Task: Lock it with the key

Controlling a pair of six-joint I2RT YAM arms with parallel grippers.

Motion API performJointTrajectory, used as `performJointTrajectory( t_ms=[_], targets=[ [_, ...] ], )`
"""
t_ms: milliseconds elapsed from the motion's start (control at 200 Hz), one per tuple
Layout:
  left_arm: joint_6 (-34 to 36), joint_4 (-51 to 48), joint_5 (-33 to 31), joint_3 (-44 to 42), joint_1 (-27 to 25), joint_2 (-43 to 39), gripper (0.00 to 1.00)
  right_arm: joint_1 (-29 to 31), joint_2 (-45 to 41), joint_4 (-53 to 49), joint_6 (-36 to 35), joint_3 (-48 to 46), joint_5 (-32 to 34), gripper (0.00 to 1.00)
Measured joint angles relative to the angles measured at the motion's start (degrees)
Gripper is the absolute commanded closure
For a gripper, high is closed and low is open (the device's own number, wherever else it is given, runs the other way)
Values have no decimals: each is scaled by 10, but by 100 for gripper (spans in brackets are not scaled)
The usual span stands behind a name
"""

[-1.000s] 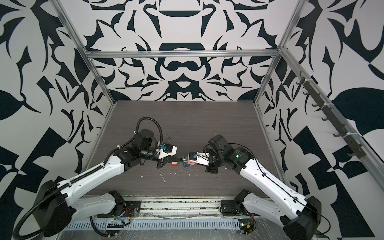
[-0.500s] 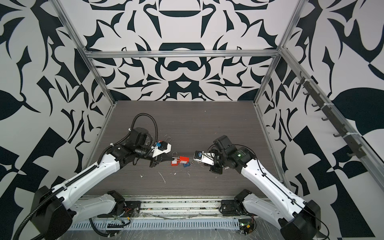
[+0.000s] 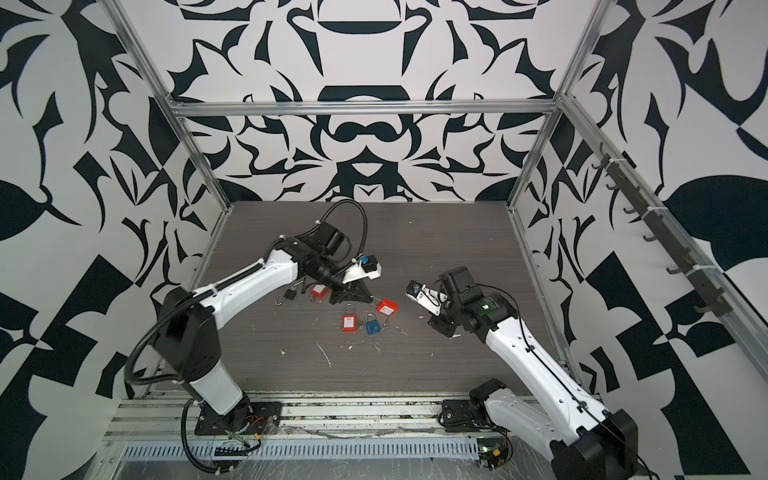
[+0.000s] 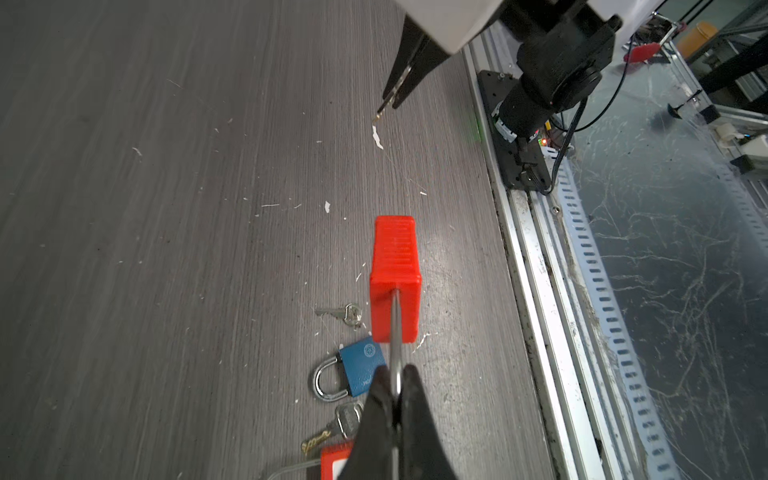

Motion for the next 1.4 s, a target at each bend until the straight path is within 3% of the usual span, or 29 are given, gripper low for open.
performJointTrajectory(
  t_ms=[270, 780, 1400],
  targets=[
    [62, -164, -27, 187, -36, 178, 100, 0, -1, -31, 8, -2, 39, 100],
    [113, -289, -72, 366, -70, 344, 100, 0, -10, -47, 21, -30, 40, 100],
    [132, -289, -92, 412, -72, 401, 81, -2, 20, -28, 76, -40, 7, 100]
  ],
)
